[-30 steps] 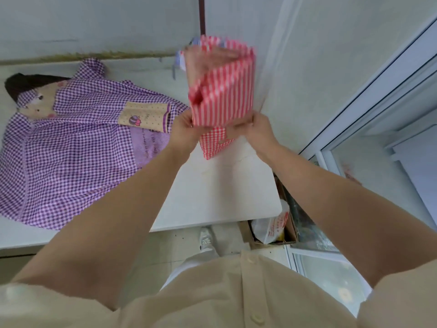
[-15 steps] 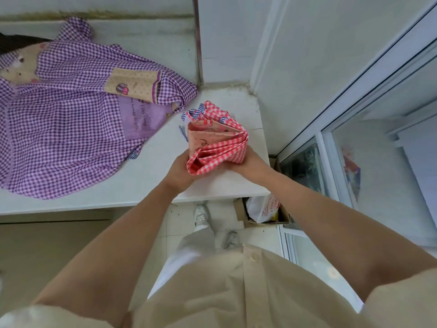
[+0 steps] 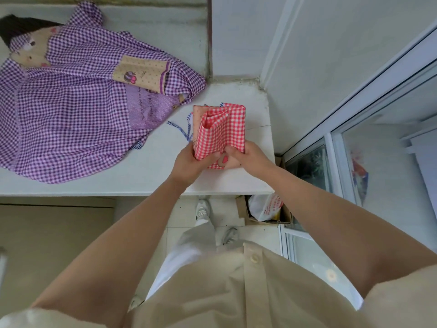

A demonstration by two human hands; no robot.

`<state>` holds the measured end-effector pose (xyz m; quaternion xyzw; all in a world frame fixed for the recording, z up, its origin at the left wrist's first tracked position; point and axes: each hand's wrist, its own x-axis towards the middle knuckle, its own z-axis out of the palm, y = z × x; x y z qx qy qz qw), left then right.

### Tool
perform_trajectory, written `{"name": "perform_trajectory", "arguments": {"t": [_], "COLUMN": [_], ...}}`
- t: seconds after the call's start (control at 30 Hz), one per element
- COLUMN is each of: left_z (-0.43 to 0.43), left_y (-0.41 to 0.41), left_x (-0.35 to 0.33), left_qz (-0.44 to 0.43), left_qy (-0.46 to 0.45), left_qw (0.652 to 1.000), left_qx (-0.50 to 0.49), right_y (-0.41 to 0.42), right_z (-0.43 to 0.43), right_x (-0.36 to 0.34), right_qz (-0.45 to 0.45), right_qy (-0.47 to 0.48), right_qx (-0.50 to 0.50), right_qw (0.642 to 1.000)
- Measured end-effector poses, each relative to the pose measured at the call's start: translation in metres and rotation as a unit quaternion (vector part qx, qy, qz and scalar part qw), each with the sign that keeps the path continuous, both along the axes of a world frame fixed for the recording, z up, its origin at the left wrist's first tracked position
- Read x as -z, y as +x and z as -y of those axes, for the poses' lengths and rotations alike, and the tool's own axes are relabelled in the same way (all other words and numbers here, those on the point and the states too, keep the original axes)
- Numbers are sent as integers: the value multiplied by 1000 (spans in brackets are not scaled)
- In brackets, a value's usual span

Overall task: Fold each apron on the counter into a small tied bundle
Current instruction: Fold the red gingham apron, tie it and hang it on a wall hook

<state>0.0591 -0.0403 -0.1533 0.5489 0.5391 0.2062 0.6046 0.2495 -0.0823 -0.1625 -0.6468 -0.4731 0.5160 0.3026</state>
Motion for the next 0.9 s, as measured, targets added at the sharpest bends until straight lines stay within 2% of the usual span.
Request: {"name": "perform_trajectory", "arguments": {"t": [0.1,0.2,0.5,0.6,0.73,0.83,0.9], "left_z": [-7,-14,-28,-32,-35,-40,-43], "left_y": [8,10,15,16,16,16,18], "left_x": [-5,-4,-1,-2,-5,-4,-5], "left_qz": [45,63,39,45,52,45,24], "left_qy": [-24,-60,-126,-128,-111,-107,-99], "left_qw": [998,994,986,984,989,991,991], "left_qx": [-45,-72,-106,-116,-86,-73,-85], "right_y": [3,3,-2,-3,-1,-4,-7], "right_z": [-8,-14,-31,-34,-30,-33,-37], "right_x": [1,-2,0,4,1,0,1], "right_qz": [10,-19,18,46,11,10,50], "right_qy": [-31,-64,-85,-86,-66,-72,-75], "right_qx": [-38,-9,57,23,20,52,77], "right_qw": [999,998,995,995,998,996,993]}}
